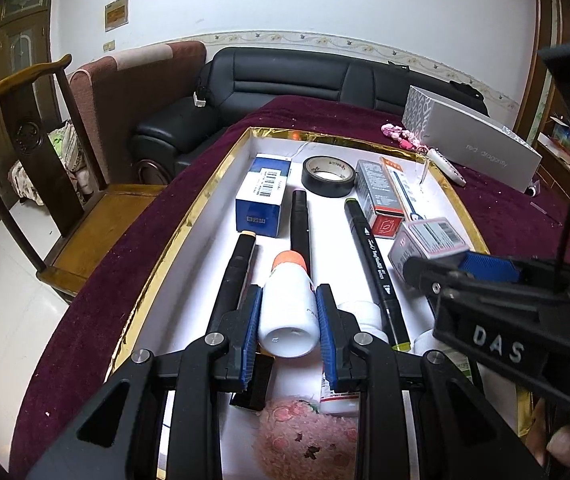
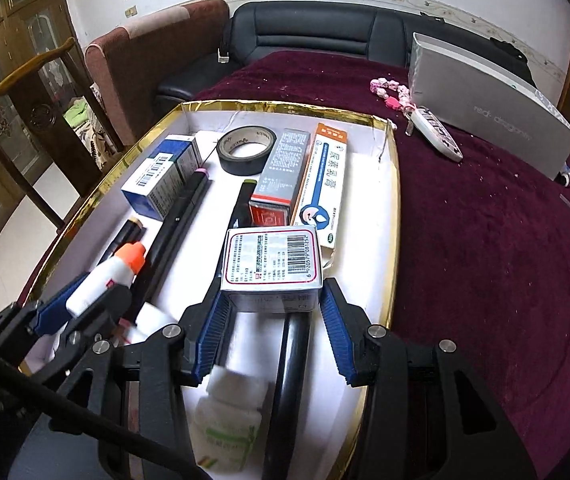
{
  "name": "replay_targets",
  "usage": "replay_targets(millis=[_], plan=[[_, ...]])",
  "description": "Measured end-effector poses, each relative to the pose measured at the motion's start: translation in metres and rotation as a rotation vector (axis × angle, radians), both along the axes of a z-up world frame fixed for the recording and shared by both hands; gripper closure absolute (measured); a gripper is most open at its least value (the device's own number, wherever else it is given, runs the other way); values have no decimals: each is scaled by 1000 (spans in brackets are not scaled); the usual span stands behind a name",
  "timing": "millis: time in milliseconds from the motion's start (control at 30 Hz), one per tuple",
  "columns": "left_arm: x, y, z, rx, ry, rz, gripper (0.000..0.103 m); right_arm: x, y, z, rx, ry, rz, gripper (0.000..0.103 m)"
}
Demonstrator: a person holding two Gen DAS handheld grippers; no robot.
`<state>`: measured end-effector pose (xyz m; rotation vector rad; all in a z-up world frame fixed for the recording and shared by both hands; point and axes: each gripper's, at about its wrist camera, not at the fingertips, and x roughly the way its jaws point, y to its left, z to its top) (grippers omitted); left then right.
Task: Organize objects
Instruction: 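Lower the box into the tray and open the right gripper while the left gripper releases the bottle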
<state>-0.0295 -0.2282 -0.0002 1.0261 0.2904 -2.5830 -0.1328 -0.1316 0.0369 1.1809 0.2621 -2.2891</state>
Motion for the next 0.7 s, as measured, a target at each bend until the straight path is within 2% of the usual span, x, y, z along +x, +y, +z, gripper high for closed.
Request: replay_targets(millis=[700], plan=[[-4, 4, -5, -24, -22, 3, 80, -19, -30, -2, 64, -71, 36, 58]])
